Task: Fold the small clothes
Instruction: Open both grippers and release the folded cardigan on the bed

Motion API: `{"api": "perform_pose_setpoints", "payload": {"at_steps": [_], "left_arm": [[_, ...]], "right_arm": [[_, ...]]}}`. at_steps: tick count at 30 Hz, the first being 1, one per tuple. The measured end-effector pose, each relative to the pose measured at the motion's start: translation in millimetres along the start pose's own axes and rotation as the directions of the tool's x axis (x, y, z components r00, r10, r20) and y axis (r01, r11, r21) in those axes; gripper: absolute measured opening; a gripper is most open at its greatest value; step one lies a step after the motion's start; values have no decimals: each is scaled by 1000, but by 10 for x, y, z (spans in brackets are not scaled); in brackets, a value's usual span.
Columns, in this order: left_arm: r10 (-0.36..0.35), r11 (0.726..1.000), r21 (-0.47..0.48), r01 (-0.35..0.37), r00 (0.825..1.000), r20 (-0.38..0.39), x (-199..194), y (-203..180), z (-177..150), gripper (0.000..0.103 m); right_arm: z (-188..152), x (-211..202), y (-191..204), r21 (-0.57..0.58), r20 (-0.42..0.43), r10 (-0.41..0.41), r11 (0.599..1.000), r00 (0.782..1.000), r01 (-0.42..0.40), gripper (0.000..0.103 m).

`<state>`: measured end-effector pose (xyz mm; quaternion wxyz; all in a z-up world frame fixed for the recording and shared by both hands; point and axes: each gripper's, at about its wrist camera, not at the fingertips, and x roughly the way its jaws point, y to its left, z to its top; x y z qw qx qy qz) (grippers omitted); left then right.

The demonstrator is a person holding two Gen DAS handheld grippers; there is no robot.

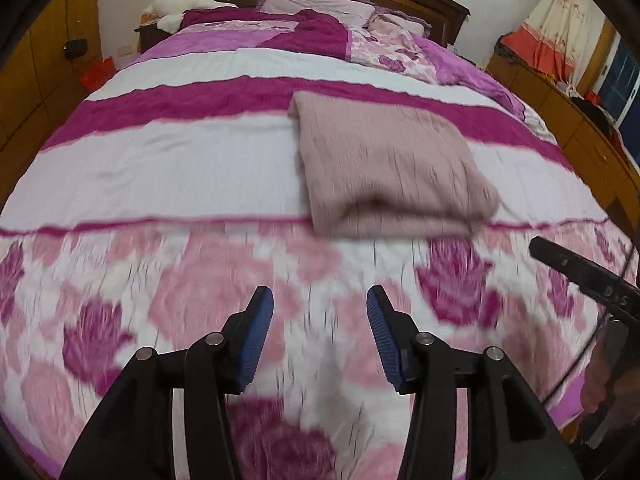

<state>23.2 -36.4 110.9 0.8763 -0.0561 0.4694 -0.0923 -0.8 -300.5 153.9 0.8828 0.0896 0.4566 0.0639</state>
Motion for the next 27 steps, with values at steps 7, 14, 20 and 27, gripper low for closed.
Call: {"api": "perform_pose_setpoints", "payload": {"at_steps": [7,14,20,27], "left_arm": [[45,999,13,-45,999,-6,157,-84,-503,25],[136,984,109,-142,989,57,403,-199,-753,33],[145,983,96,-153,985,89,502,-202,-736,44],[147,981,112,-157,985,92,531,-207,-718,46]], "right_arm": [[-621,79,200,-79,-76,-114,991,991,108,65],[-862,295,173,-120,-75,-164,981,984,154,65],[-800,367,195,-189,-54,-179,968,982,166,65],[-843,399,243,-220,-53,-177,962,983,161,68]]}}
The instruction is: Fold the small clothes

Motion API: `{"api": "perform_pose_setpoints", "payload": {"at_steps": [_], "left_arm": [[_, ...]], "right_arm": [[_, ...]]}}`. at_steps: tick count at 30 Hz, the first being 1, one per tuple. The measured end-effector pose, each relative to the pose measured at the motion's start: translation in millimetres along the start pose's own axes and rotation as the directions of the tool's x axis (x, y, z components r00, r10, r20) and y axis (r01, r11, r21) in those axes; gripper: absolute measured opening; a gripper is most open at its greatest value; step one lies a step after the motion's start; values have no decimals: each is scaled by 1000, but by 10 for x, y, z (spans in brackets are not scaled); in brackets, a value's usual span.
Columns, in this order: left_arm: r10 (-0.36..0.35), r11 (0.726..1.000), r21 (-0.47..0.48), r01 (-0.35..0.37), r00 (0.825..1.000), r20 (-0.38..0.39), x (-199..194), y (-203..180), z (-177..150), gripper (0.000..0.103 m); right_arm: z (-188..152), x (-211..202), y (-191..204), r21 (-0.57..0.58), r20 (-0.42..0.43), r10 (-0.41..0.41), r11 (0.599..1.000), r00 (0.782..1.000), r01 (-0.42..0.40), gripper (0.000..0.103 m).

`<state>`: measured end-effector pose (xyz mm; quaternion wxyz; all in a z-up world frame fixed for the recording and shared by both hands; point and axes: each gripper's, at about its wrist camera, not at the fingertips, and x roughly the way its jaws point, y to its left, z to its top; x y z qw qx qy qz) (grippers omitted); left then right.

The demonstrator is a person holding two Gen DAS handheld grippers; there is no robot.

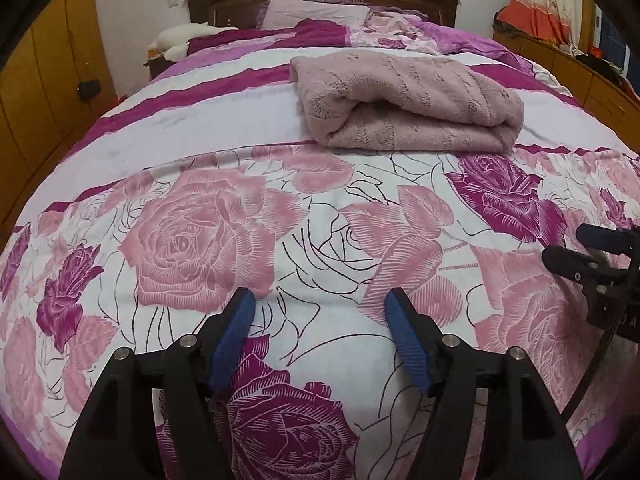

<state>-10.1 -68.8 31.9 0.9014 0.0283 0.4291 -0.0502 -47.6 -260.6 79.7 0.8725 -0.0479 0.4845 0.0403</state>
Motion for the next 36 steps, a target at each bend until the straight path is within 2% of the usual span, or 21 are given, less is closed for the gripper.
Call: {"api": "perform_pose_setpoints", "payload": {"at_steps": [11,36], "left_arm": [[-13,998,-63,13,1000,7,-1,48,-20,48],[-8,998,-57,7,1000,-7,34,35,-15,50]], "right_arm": [[-34,7,2,8,-1,10,1000,1000,-10,72],[11,98,9,23,-12,19,1000,1000,-18,82]]}}
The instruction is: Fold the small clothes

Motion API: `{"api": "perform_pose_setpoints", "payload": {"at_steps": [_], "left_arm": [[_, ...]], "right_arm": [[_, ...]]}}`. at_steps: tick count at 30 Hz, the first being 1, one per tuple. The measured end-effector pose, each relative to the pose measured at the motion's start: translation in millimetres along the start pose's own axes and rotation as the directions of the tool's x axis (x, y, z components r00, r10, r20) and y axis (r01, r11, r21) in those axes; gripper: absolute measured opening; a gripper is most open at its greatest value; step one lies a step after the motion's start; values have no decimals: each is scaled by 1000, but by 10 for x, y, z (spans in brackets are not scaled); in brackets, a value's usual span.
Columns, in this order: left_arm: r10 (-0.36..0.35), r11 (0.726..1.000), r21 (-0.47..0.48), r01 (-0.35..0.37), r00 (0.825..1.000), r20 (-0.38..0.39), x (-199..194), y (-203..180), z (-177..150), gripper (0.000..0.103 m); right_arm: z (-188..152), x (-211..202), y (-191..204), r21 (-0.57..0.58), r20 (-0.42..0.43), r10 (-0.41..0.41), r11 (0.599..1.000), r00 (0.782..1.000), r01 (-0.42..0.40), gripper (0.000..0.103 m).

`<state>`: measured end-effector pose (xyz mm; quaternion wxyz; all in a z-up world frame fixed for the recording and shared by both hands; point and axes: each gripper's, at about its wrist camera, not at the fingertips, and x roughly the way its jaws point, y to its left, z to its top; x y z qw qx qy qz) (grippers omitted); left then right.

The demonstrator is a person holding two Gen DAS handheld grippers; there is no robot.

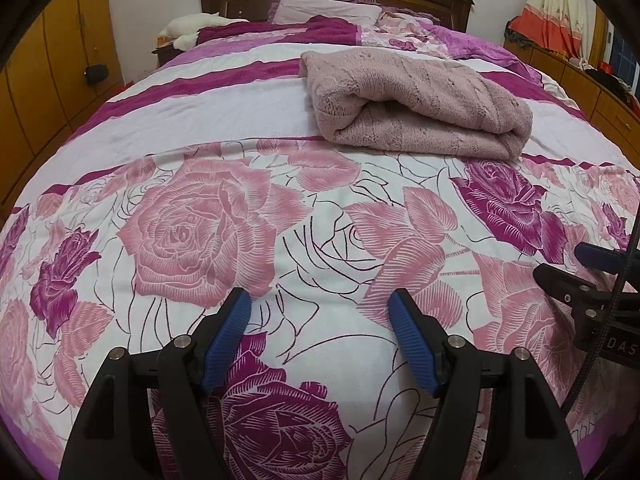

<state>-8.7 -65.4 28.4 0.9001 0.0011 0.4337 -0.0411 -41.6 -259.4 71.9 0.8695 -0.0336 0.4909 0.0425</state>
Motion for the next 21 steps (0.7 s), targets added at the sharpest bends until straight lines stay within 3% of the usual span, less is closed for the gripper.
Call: {"api": "perform_pose_setpoints", "payload": {"at_steps": [21], "left_arm": [[2,1000,12,-2,1000,12,-5,-28,-20,50]], "right_arm": [[-44,-11,73,-36,19,-29,999,999,30,82]]}}
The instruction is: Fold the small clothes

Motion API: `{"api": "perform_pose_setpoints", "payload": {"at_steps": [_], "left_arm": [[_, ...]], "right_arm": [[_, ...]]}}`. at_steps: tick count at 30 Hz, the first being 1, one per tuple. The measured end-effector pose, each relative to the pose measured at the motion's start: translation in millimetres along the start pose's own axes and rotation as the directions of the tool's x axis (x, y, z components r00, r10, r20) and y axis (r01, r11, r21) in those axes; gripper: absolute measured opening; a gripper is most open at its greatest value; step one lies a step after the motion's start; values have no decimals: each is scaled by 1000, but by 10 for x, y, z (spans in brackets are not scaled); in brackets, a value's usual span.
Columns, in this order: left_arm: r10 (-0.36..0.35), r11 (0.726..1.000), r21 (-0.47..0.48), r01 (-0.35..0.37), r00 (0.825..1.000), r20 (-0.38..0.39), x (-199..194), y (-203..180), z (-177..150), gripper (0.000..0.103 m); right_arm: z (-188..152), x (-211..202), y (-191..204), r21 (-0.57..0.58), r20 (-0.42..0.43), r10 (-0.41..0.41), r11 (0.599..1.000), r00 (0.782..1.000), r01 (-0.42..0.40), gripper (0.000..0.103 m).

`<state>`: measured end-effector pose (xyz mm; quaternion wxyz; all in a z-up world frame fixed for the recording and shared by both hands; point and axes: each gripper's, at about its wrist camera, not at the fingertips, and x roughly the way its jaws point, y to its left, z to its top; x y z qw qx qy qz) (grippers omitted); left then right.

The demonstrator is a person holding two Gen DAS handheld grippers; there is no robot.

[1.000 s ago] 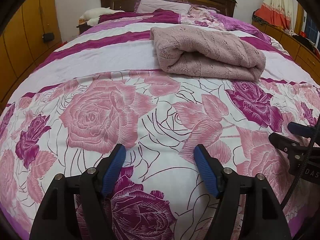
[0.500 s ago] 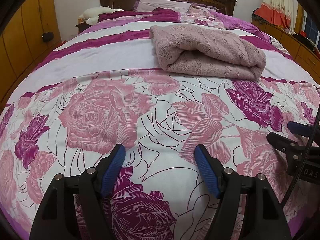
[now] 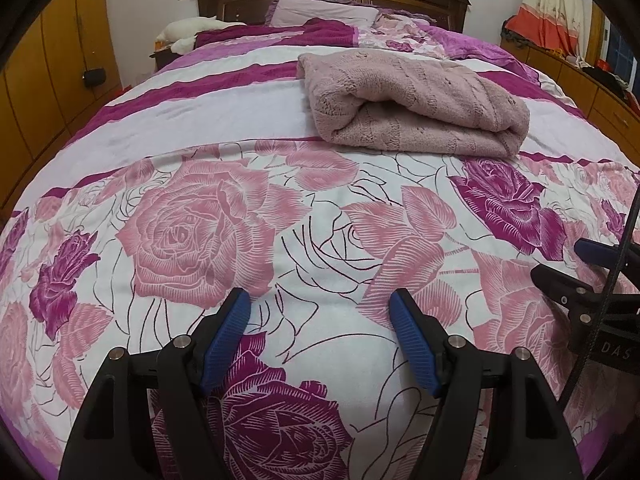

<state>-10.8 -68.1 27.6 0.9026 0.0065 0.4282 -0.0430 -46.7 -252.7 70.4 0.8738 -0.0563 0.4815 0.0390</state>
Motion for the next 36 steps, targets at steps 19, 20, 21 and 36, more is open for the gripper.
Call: {"api": "perform_pose_setpoints", "payload": {"at_steps": [19,20,21,36], "left_arm": [[4,1000,7,-4,1000,-2,7,-3,1,50],[5,1000,8,-5,1000,-2,9,-4,5,50],[6,1000,9,-6,1000,-2,9,-6,3,50],[23,999,25,-23,999,24,2,-17,1,53]], "right_arm": [[-4,-13,36,-14,3,-16,1000,1000,16,82],[-6,-14,36,-15,3,-16,1000,1000,16,82],[-8,-14,37,-15,4,-16,1000,1000,16,82],[-2,-16,65,-28,10,-29,999,1000,29,83]]}}
